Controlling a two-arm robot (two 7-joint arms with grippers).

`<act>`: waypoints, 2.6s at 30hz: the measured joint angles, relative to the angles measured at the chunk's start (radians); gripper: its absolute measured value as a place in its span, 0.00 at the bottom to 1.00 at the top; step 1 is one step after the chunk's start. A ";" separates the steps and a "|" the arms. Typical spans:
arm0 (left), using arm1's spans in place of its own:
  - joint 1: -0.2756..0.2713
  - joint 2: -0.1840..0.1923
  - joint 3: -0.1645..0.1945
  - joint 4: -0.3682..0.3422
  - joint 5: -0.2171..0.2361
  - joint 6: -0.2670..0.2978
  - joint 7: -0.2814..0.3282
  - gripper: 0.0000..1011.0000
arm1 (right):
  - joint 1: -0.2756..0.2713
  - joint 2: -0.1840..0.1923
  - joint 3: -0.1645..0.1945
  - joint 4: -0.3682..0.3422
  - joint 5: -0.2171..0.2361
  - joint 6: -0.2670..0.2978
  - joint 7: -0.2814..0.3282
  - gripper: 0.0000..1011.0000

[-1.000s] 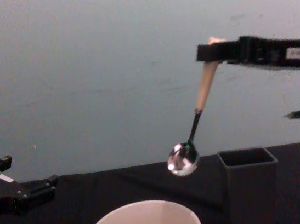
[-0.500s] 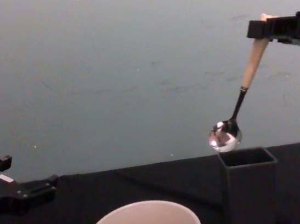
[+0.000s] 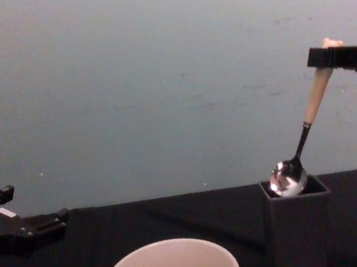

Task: Pick up the stirring spoon with one hand, stir inside the cup, then place it back in its original position.

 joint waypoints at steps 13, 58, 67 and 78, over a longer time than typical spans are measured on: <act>0.000 0.000 0.000 0.000 0.000 0.000 0.000 0.99 | -0.001 0.003 -0.037 0.029 -0.036 0.015 -0.001 0.21; 0.000 0.000 0.000 0.000 0.000 0.000 0.000 0.99 | 0.028 -0.045 -0.086 0.132 -0.111 0.076 -0.001 0.21; 0.000 0.000 0.000 0.000 0.000 0.000 0.000 0.99 | 0.027 -0.045 -0.085 0.131 -0.110 0.074 0.000 0.21; 0.000 0.000 0.000 0.000 0.000 0.000 0.000 0.99 | 0.027 -0.044 -0.085 0.130 -0.110 0.072 0.000 0.21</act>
